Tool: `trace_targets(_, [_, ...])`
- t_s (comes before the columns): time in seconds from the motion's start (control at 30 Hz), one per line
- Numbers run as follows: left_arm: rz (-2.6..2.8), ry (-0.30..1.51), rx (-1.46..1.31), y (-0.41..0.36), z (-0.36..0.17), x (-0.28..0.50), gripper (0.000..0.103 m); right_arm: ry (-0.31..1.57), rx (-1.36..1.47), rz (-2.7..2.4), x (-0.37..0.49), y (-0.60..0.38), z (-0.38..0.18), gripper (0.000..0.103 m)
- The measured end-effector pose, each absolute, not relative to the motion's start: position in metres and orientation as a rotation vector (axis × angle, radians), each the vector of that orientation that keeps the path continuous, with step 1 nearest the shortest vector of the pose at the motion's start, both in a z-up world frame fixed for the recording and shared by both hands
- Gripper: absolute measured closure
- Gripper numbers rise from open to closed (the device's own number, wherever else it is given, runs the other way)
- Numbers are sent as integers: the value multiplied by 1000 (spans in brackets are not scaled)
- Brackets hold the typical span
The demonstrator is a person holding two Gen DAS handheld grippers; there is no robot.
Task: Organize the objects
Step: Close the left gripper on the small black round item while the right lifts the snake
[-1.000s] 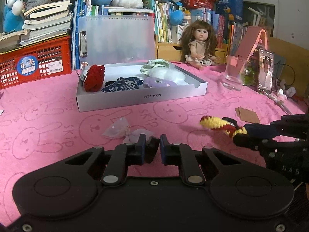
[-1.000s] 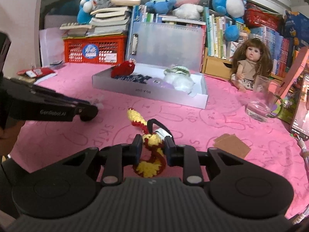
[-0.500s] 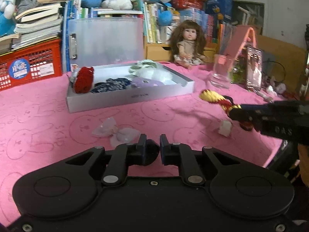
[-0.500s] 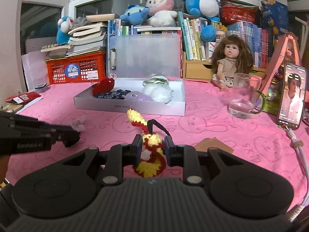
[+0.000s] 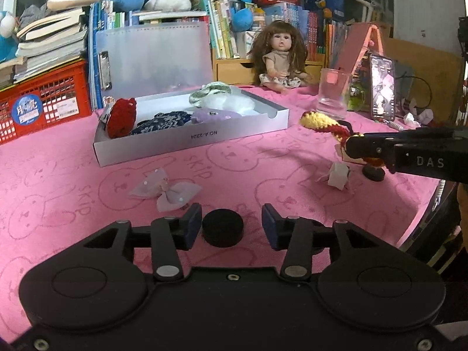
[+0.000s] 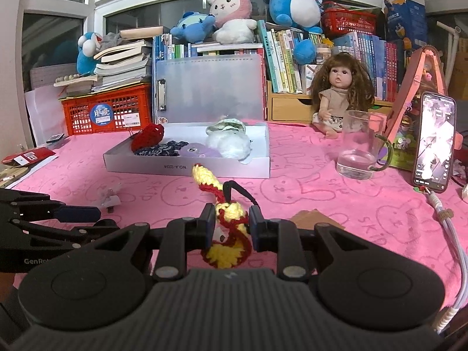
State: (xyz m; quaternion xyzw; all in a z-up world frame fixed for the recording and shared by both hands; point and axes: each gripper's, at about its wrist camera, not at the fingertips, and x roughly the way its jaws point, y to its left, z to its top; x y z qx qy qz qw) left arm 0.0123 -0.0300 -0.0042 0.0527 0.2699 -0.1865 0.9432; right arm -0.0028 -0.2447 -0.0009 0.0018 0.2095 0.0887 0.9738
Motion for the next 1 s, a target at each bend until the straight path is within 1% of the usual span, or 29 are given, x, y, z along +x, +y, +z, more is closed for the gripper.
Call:
trace_targets(0.2, [-353, 590, 61, -24, -9, 19, 60, 427, 5, 181, -3, -244, -2, 74])
trace_targets(0.27, [-351, 589, 61, -24, -9, 19, 64, 429, 5, 182, -3, -244, -2, 74])
trace_targets(0.3, [-346, 587, 61, -24, -8, 19, 72, 429, 5, 183, -3, -244, -2, 74])
trace_targets(0.33, [-340, 587, 58, -24, -8, 19, 73, 429, 4, 184, -3, -243, -3, 74])
trace_targets(0.57, [-317, 547, 21, -18, 9, 22, 73, 413, 3, 188, -1, -244, 2, 74])
trace_targets(1.0, [-255, 517, 3, -9, 37, 54, 73, 386, 40, 200, 19, -246, 19, 74])
